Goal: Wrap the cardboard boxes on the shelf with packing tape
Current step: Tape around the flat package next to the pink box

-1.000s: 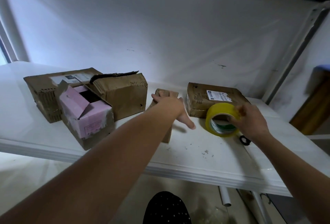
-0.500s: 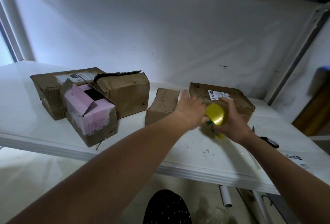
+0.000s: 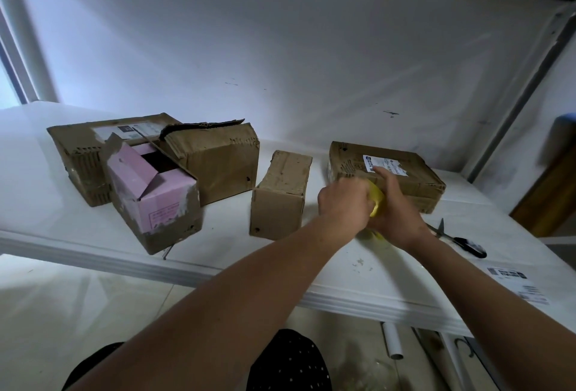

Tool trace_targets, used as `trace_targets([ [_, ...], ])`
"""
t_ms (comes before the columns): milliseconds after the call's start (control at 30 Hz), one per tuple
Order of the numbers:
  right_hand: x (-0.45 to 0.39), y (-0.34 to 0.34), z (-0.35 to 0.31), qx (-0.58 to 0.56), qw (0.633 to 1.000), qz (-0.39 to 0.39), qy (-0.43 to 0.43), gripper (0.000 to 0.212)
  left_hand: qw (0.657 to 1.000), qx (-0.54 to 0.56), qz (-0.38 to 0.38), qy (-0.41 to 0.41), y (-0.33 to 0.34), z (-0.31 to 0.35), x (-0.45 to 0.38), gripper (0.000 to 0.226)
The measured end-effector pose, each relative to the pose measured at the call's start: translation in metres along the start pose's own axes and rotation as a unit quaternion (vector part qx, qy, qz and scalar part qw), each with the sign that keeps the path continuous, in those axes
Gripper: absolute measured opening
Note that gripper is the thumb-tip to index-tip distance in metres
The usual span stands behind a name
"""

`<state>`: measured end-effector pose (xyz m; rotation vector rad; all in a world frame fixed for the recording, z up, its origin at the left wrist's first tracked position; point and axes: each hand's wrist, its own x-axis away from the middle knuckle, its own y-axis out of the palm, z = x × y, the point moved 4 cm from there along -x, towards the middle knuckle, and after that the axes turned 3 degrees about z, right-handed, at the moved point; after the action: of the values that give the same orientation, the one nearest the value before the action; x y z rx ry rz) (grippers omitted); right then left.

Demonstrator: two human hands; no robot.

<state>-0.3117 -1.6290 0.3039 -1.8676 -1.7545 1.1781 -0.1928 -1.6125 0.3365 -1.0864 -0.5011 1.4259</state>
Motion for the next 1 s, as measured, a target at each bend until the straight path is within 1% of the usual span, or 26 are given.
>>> trace_targets([
  [67, 0.000, 0.000, 0.002, -0.002, 1.000, 0.001, 0.007, 0.110, 1.000, 0.019, -0.007, -0.016, 0.003, -0.001, -0.002, 0.038],
  [133, -0.001, -0.001, 0.004, 0.000, 1.000, 0.011, 0.009, 0.110, 1.000, -0.004, -0.012, -0.016, 0.006, -0.003, -0.005, 0.055],
  [167, -0.001, -0.002, 0.005, 0.003, 1.000, 0.018, 0.009, 0.110, 1.000, -0.020, -0.012, -0.017, 0.007, -0.004, -0.006, 0.060],
  [233, -0.001, -0.001, 0.006, 0.006, 1.000, 0.026, 0.010, 0.107, 0.999, -0.039, -0.007, -0.026, 0.010, -0.007, -0.009, 0.063],
  [433, -0.003, 0.003, 0.011, 0.005, 0.999, 0.039, 0.025, 0.098, 0.998, -0.054, 0.021, -0.033, 0.013, -0.009, -0.013, 0.053],
  [500, -0.003, 0.003, 0.012, 0.008, 0.999, 0.044, 0.026, 0.097, 0.998, -0.056, 0.015, -0.040, 0.013, -0.010, -0.015, 0.050],
  [733, -0.004, 0.006, 0.008, 0.014, 0.999, 0.038, 0.025, 0.103, 0.997, -0.071, -0.003, -0.038, 0.014, -0.014, -0.019, 0.045],
  [867, -0.005, 0.007, 0.005, 0.011, 0.999, 0.033, 0.039, 0.103, 0.997, -0.041, -0.034, -0.052, 0.015, -0.020, -0.020, 0.039],
  [1000, -0.003, 0.009, 0.000, 0.033, 0.998, 0.039, 0.031, 0.102, 0.997, -0.023, -0.050, -0.061, 0.016, -0.025, -0.019, 0.036],
])
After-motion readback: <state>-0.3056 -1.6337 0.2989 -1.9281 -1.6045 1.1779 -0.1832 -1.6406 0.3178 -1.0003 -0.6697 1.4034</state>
